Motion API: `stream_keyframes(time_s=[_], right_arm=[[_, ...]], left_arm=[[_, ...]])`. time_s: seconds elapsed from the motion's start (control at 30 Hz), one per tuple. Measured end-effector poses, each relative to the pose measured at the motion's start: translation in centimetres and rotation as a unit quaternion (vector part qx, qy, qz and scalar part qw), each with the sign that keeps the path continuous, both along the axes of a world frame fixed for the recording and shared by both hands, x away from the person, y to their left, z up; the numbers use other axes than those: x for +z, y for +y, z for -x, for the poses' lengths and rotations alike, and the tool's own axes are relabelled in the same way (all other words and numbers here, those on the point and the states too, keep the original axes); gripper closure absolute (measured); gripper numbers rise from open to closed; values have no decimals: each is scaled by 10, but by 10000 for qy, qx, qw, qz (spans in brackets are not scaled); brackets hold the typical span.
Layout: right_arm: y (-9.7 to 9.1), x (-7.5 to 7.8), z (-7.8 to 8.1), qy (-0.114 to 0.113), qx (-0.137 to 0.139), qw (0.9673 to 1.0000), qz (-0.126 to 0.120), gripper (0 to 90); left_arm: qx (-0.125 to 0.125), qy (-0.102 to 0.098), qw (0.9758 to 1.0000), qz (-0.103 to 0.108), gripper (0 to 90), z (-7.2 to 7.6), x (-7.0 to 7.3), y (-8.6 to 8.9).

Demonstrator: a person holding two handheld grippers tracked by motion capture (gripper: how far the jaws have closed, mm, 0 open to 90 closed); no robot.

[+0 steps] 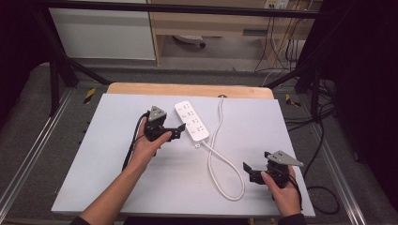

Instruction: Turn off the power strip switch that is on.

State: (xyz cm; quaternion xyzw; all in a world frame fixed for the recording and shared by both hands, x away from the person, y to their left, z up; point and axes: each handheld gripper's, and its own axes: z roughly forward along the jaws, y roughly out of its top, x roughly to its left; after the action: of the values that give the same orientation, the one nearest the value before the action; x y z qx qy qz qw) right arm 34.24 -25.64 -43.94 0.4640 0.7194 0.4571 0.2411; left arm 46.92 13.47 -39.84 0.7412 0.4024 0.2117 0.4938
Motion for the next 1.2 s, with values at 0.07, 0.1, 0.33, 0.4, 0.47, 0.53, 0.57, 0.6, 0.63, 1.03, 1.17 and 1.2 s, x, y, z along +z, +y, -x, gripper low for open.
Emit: stream_keyframes(time_s=[0.07, 0.1, 0.33, 0.4, 0.47, 0.53, 0.57, 0.6, 0.63, 1.03, 1.17, 1.2], right_arm=[[0, 0, 0, -5, 2, 10000, -4, 27], [-1, 0, 0, -4, 5, 10000, -2, 27], [-1, 0, 0, 8, 4, 10000, -20, 27], [-1, 0, 0, -5, 3, 10000, -20, 27], [-1, 0, 0, 2, 7, 10000, -21, 28], [-1, 0, 0, 3, 11, 10000, -17, 28], [-1, 0, 0, 4, 15, 10000, -18, 28], [-1, 0, 0, 4, 15, 10000, -18, 28], [-1, 0, 0, -5, 15, 10000, -14, 28], [-1, 0, 0, 6, 7, 10000, -44, 28], [-1, 0, 0, -2, 10, 10000, -49, 28], [-1, 0, -1, 10, 10, 10000, -50, 29]], left_arm=[[7, 2, 10000, -23, 90, -3, -1, -3], [5, 12, 10000, -31, 90, -4, -2, -4], [81, 35, 9999, -55, 96, -11, -8, -5], [95, 73, 9999, -20, 100, -12, -9, -5], [124, 79, 9999, 1, 103, -14, -10, -6], [153, 71, 9999, -14, 117, -16, -10, -7], [160, 80, 9998, -18, 125, -16, -10, -7], [162, 71, 9998, -28, 125, -17, -10, -7], [181, 66, 9998, -6, 129, -17, -11, -8], [268, 76, 9996, -76, 206, -22, -13, -9], [301, 53, 9995, -82, 309, -23, -14, -9], [304, 63, 9995, -56, 360, -23, -14, -9]])
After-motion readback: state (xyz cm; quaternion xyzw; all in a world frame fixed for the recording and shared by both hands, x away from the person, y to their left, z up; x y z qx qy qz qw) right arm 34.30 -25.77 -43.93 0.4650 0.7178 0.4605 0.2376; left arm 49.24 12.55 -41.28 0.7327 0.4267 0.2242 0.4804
